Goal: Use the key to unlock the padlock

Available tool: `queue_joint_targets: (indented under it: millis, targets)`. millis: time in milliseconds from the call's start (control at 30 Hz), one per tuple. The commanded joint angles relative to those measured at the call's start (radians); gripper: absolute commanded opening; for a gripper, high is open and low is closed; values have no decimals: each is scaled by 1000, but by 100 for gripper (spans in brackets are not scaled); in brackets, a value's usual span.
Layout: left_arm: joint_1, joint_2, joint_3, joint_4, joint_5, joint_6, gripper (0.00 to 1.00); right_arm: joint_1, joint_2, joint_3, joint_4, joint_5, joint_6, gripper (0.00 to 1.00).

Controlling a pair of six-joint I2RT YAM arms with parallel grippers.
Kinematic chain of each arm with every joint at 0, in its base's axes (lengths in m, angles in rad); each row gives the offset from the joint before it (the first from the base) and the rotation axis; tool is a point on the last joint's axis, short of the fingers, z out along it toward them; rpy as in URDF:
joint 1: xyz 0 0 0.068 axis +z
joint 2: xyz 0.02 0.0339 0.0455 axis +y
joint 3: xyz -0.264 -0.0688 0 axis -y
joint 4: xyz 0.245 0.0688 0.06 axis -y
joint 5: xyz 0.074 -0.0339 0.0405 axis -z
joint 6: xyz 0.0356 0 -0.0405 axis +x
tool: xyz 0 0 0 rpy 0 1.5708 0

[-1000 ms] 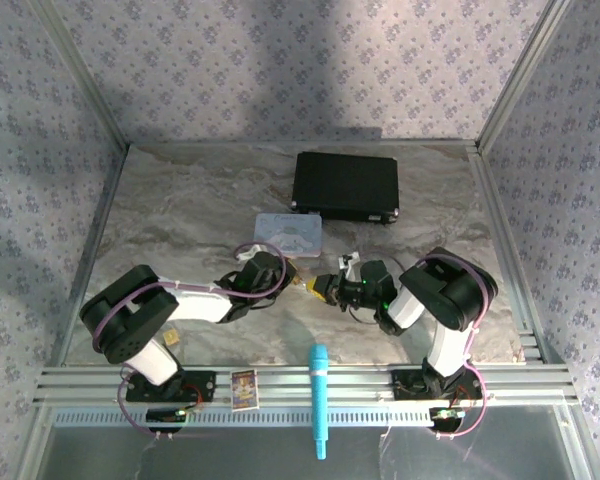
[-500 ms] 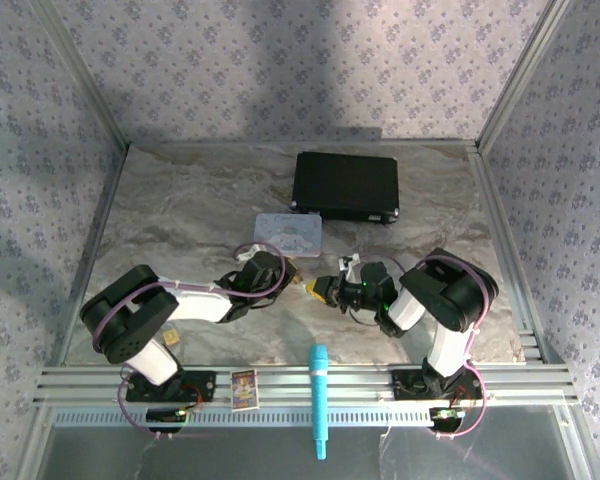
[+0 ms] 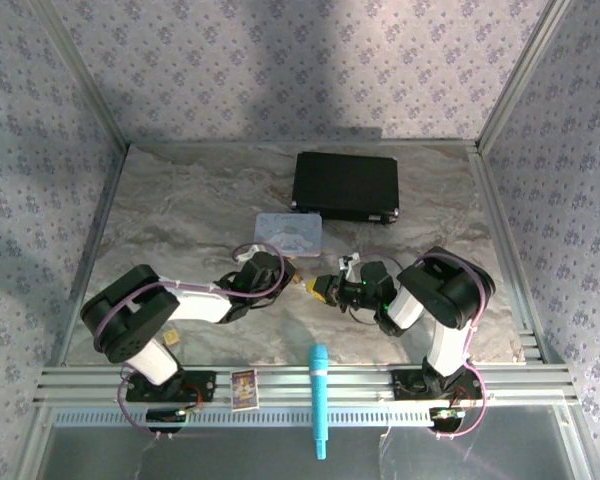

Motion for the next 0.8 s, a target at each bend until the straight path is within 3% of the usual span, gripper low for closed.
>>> queue_joint_targets:
  millis: [0,300,767]
  targets:
    - [-7,8,2,77,39,-24,0,10,22,32,46,31,17,0]
    - [-49,27,-8,157,45,-80,0,-31,-2,40,49,4,34,0]
    - [-67,55,-24,291,79,-109,0,-140,16,100,49,-203,58,0]
